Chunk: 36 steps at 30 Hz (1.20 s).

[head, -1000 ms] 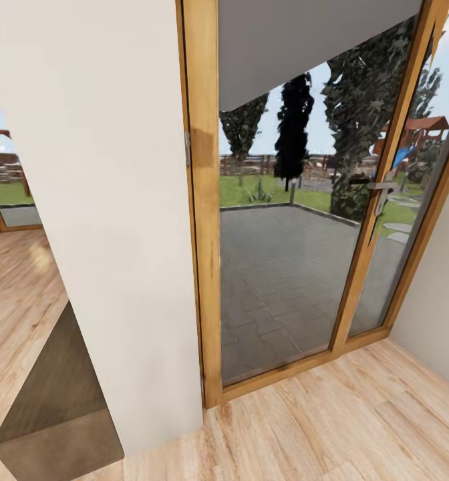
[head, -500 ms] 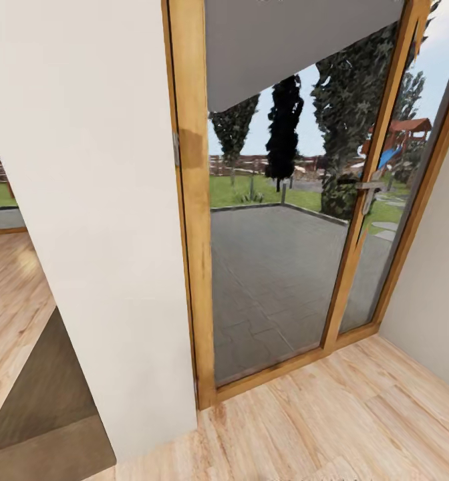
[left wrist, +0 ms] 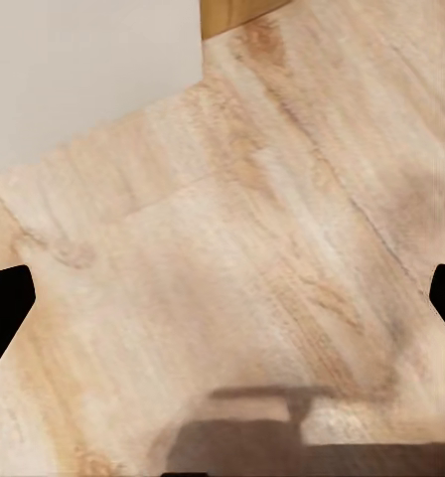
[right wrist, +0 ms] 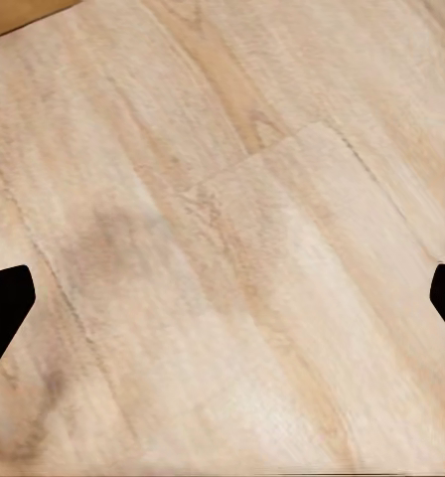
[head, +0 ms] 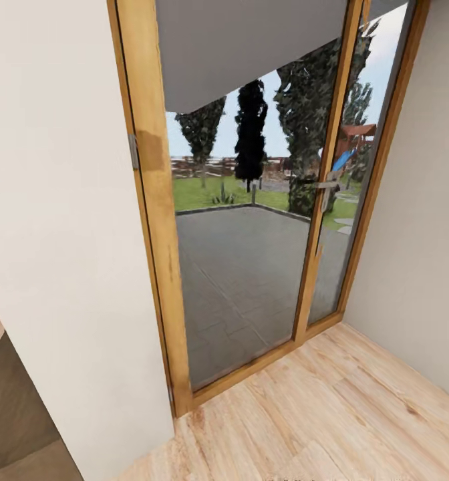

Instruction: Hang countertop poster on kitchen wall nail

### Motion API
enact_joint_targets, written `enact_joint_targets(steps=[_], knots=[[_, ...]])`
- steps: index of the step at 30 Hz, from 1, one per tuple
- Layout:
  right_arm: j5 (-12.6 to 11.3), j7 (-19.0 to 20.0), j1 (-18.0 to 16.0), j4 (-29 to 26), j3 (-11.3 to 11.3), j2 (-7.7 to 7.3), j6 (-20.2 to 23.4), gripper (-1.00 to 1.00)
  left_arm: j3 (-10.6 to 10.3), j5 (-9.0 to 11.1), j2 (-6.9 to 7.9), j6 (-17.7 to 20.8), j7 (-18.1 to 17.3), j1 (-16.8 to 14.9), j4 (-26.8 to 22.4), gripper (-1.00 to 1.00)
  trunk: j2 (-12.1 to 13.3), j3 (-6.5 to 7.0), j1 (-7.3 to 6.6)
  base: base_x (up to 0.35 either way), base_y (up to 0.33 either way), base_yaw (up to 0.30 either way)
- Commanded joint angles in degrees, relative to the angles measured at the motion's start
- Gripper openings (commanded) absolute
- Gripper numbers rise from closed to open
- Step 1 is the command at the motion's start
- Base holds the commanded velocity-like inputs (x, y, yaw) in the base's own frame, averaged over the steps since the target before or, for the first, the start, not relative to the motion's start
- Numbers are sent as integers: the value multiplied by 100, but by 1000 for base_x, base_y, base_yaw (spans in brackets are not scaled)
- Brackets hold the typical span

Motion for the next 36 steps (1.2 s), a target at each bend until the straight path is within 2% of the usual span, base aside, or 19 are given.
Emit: enact_joint_targets(steps=[1, 13, 16, 22, 36], knots=[[-7, -2, -4, 6, -4, 1, -19, 100, 4, -5, -1, -8, 2, 4, -7, 100, -3, -2, 0, 0, 0, -291], [-9, -2, -4, 6, -4, 1, -18, 100, -18, -13, -4, 0, -6, 5, 133, 100, -3, 15, 0, -163, 85, -156], [-7, -2, -4, 6, -4, 1, -18, 100, -26, -61, -7, -5, -5, 7, 204, 100, -3, 21, 0, -130, 59, -277], [-7, -2, -4, 6, -7, 1, -18, 100, -30, -324, -10, -8, 1, 8, 248, 100, -3, 35, 0, -37, 17, -293], [-7, -2, -4, 6, -12, 1, -18, 100, -31, -383, -10, -8, 2, 6, 255, 100, -3, 67, 0, -2, -4, -300]])
